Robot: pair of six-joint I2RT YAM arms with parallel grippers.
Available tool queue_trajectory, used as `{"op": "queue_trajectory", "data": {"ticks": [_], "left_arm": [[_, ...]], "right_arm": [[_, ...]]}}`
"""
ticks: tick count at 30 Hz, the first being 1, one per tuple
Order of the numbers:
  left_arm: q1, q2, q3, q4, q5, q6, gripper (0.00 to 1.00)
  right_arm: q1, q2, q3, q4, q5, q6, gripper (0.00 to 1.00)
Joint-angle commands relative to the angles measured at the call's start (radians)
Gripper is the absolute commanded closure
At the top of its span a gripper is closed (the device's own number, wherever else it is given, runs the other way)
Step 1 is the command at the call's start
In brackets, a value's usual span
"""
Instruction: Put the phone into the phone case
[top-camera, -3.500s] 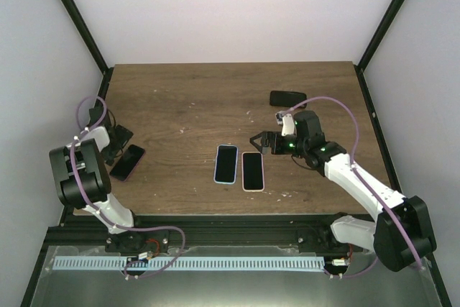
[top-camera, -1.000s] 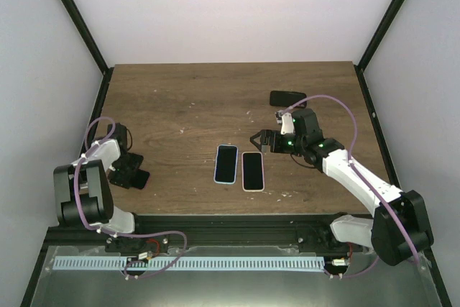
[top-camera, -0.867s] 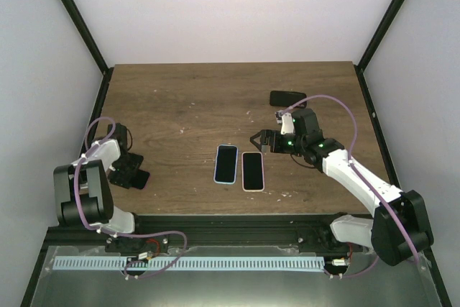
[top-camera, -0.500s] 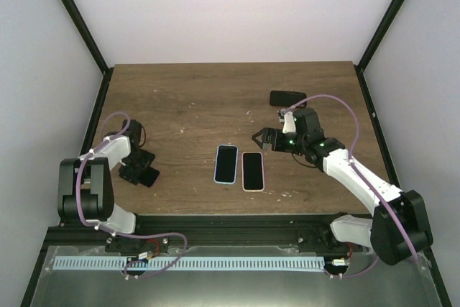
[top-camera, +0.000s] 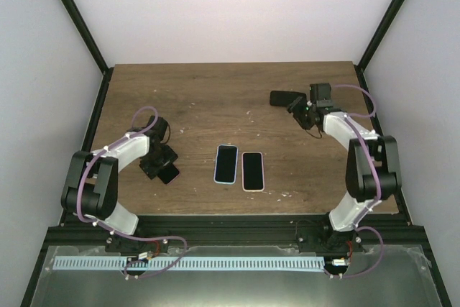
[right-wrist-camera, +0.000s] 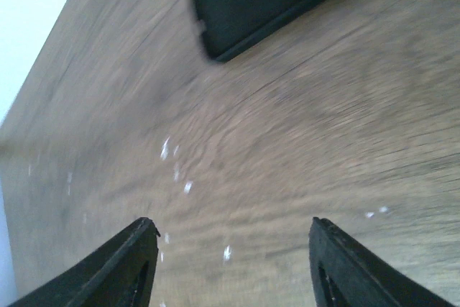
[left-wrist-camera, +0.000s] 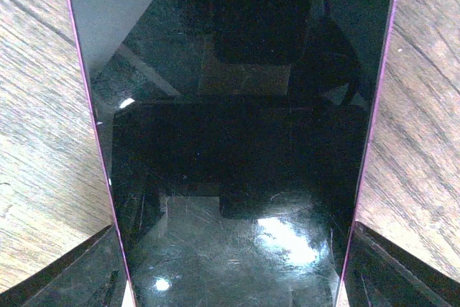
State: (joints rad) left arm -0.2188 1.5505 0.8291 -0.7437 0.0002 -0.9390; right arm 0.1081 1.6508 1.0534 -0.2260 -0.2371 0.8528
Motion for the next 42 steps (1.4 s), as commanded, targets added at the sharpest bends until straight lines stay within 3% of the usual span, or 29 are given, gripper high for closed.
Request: {"op": "queue_trajectory", "data": {"ticks": [1, 9, 15, 28, 33, 42], "left_arm": [[-0.005, -0.021, 0.0, 0.028, 0.038, 0.061, 0.24], [-0.005, -0.058, -0.023, 0.026, 0.074, 0.085, 0.26], [-0.008, -0.085, -0.028, 0.013, 0.077, 0.094, 0.26], [-0.008, -0.13, -0.028, -0.016, 0.047, 0.11, 0.28], [-0.01, -0.162, -0.023, -0.033, 0.028, 0.123, 0.28], [-0.016, -0.219, -0.021, -0.043, 0.0, 0.173, 0.29]], "right_arm": [[-0.018, 0.13, 0.172, -0.04, 0.109, 0.155, 0.47], [-0.027, 0.331, 0.336, -0.138, 0.106, 0.304, 0.48], [-0.027, 0.386, 0.39, -0.207, 0.159, 0.389, 0.52], [-0.034, 0.489, 0.465, -0.149, 0.157, 0.402, 0.56], [-0.036, 0.55, 0.565, -0.216, 0.165, 0.384, 0.58], [-0.036, 0.533, 0.582, -0.29, 0.211, 0.283, 0.89]]}}
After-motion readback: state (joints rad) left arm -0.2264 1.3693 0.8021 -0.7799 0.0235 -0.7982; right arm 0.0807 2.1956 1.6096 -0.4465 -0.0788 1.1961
